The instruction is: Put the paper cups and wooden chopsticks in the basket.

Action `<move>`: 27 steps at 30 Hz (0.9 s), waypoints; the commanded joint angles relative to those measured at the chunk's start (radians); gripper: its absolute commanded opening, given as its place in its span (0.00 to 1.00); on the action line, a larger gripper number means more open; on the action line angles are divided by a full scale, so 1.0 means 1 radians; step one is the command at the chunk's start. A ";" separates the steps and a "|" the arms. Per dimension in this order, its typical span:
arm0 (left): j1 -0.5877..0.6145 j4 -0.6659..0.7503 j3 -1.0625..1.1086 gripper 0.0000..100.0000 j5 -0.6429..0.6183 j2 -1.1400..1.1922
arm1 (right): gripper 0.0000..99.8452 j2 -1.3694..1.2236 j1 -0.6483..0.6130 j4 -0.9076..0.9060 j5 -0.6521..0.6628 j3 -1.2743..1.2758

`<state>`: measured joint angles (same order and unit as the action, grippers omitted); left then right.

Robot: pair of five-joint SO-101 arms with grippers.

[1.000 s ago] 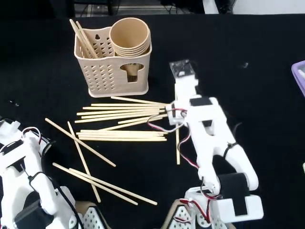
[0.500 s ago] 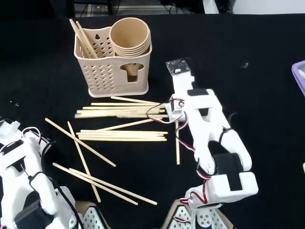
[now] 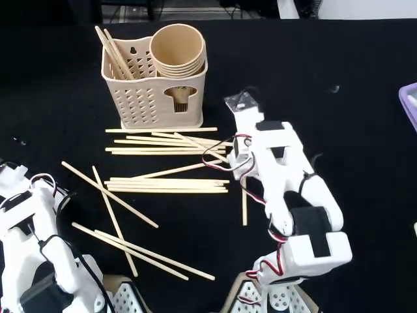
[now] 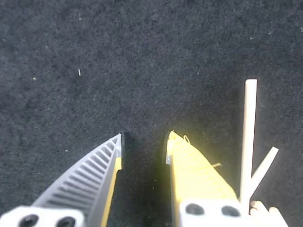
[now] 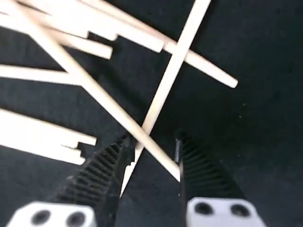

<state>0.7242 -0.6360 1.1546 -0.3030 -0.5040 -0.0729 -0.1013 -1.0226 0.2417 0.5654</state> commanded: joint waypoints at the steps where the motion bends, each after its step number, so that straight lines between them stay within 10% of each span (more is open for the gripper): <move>1: 0.004 0.015 -0.004 0.16 -0.009 -0.029 | 0.14 0.030 0.000 -0.017 0.077 -0.016; 27: 0.004 0.015 -0.004 0.16 -0.009 -0.029 | 0.01 0.526 -0.094 -0.404 0.160 -0.016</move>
<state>0.7242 -0.6360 1.1546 -0.3030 -0.5040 0.3521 -0.1181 -1.3341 0.3920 0.5654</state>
